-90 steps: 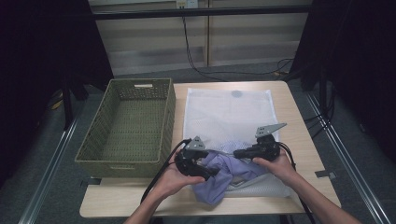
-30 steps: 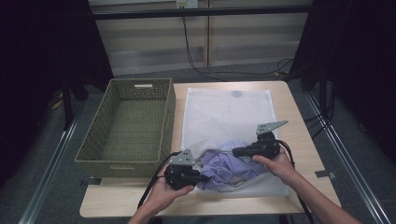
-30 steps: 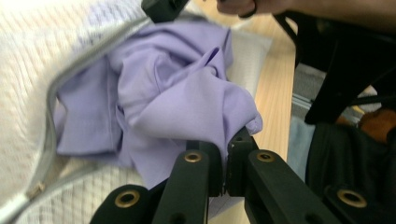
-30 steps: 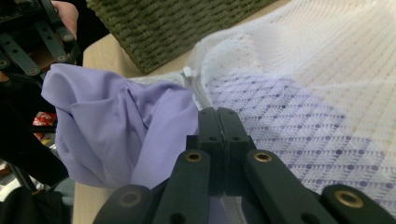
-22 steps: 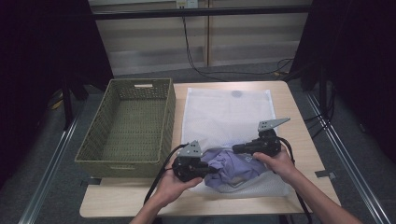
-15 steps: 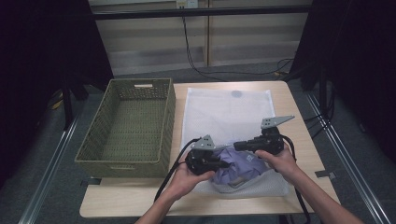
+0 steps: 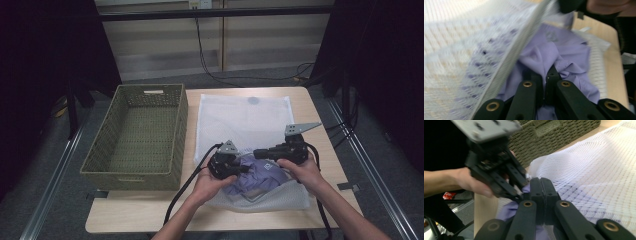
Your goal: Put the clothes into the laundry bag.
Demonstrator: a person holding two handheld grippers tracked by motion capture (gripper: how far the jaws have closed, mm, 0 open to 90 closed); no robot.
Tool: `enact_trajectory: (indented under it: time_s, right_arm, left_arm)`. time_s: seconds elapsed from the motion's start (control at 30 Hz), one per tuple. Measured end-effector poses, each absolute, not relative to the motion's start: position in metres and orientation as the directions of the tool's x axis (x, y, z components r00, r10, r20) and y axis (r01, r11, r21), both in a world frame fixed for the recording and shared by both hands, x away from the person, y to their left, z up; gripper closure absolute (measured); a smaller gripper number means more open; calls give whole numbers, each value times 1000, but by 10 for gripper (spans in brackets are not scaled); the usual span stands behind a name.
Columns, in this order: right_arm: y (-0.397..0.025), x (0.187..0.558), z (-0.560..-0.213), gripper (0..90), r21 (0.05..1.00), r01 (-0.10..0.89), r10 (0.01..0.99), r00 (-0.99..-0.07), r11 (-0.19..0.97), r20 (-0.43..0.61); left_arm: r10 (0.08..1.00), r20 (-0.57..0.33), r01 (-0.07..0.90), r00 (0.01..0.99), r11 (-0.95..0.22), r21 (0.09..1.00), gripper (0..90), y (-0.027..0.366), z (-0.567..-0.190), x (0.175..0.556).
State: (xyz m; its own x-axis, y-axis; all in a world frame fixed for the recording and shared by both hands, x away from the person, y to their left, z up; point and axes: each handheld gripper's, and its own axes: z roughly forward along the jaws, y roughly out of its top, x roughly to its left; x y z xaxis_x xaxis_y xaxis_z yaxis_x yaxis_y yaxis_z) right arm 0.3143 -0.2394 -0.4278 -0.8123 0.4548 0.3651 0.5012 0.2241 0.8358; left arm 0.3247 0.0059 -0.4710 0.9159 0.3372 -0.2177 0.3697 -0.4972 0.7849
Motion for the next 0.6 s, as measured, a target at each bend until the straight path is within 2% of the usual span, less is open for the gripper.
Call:
enact_trajectory:
  time_s: [0.2, 0.37, 0.6]
  right_arm:
    - [-236, 310, -429, 895, 830, 501, 441, -820, 244, 365]
    - [-235, 305, -433, 895, 822, 505, 440, -821, 264, 363]
    - [-233, 295, -438, 895, 810, 512, 429, -825, 287, 369]
  left_arm:
    - [359, -225, 391, 906, -504, 770, 891, 3, -489, 323]
    - [367, -186, 367, 912, -522, 770, 891, -1, -491, 320]
    - [374, -197, 379, 906, -514, 769, 891, -2, -493, 321]
